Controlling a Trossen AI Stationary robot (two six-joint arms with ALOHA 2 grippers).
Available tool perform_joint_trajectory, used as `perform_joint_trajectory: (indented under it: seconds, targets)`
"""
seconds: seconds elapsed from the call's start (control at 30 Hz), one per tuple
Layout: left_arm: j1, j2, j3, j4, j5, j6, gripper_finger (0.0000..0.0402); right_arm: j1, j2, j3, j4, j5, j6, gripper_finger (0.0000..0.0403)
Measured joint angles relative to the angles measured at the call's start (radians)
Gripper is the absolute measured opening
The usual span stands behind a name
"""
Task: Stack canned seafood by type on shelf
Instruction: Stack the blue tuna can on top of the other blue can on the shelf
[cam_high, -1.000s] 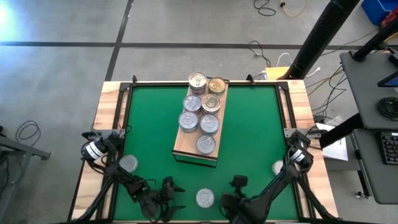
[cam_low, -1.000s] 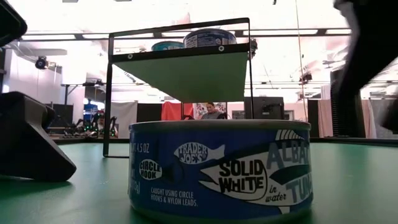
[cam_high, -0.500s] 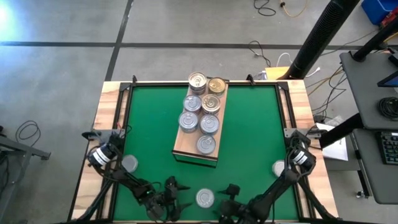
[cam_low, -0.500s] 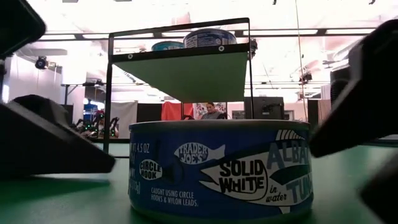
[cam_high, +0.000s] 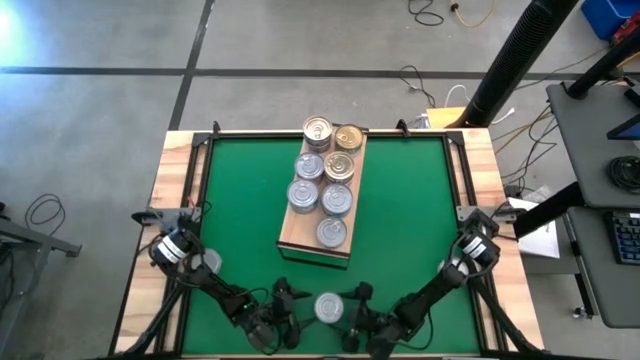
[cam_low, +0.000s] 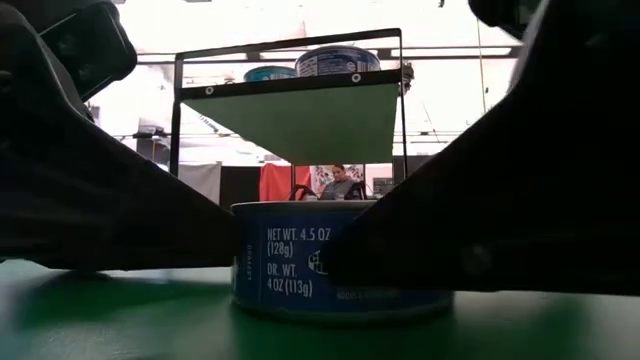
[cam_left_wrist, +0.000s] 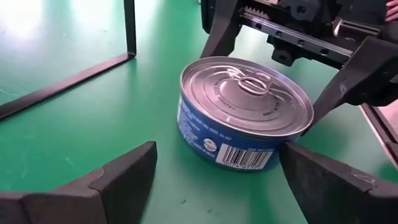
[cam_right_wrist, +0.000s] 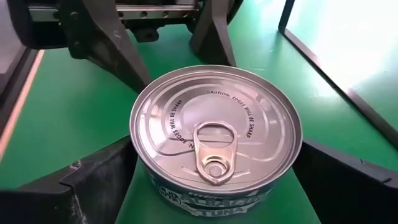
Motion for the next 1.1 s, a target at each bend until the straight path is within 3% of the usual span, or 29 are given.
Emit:
perform_joint_trajectory:
  seconds: [0.33,0.57,0.73,0.9,1.0,1.1]
  targets:
    - [0.003,0.117,0.120,0.051,-0.040,0.159,0.0313,-0.035,0.000,-0.007,0.014,0.005,-0.043,0.0399]
    - [-0.003,0.112,0.140,0.063,0.005,0.187,0.0311,-0.028,0.000,-0.015,0.022,0.019,-0.032,0.0356]
    - [-0.058,0.027,0.112,-0.035,0.079,0.166,0.0310,0.011,-0.025,-0.009,0.034,-0.017,-0.074,0.0356]
    - [-0.142,-0.133,0.092,-0.191,0.078,0.171,0.0310,0.067,-0.153,0.016,0.035,0.025,-0.165,0.0356]
    - [-0.166,-0.224,0.088,-0.216,0.084,0.285,0.0310,0.077,-0.247,0.019,0.029,0.022,-0.236,0.0356]
    - [-0.174,-0.334,0.082,-0.204,0.163,0.428,0.0310,0.047,-0.337,0.018,0.013,0.039,-0.322,0.0356]
